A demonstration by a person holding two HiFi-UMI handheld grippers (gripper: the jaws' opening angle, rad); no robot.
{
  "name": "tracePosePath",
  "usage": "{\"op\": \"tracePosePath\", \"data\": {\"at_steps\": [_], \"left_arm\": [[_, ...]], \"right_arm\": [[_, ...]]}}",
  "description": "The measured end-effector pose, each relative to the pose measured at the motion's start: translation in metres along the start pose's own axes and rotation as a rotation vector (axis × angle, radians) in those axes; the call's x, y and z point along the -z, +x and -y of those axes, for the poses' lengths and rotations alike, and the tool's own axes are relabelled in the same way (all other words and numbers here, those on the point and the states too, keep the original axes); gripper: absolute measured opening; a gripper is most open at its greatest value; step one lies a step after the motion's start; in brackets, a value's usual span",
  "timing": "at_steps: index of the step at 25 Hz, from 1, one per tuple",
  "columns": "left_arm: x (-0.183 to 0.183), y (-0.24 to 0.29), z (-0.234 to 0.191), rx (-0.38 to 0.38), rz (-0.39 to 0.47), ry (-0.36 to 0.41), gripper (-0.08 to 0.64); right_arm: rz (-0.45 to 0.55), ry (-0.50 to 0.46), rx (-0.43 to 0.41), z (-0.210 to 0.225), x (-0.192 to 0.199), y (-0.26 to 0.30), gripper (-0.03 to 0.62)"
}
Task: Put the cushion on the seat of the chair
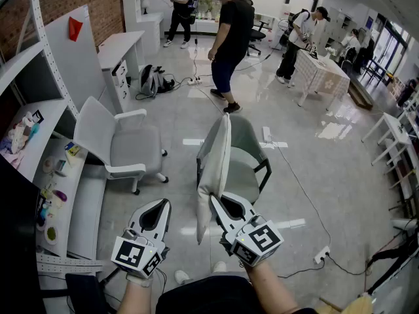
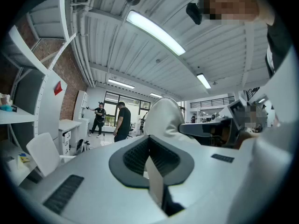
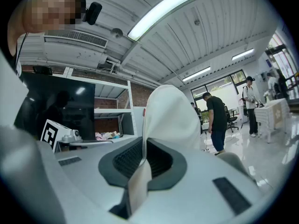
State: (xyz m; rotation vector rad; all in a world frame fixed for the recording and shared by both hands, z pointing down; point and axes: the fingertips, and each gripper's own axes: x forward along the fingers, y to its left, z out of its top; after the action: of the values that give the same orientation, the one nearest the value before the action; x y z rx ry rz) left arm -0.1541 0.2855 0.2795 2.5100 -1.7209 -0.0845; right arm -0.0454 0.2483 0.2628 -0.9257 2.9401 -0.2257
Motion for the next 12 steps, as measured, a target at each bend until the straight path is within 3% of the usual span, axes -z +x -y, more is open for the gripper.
{"op": "tracePosePath", "data": {"at_steps": [12], "left_arm": [[0.006, 0.014, 0.022, 0.003, -0.02, 0.007, 0.012]], "right_arm": [[0.007, 0.031, 0.015, 0.022, -0.002, -0.019, 0.029]]}}
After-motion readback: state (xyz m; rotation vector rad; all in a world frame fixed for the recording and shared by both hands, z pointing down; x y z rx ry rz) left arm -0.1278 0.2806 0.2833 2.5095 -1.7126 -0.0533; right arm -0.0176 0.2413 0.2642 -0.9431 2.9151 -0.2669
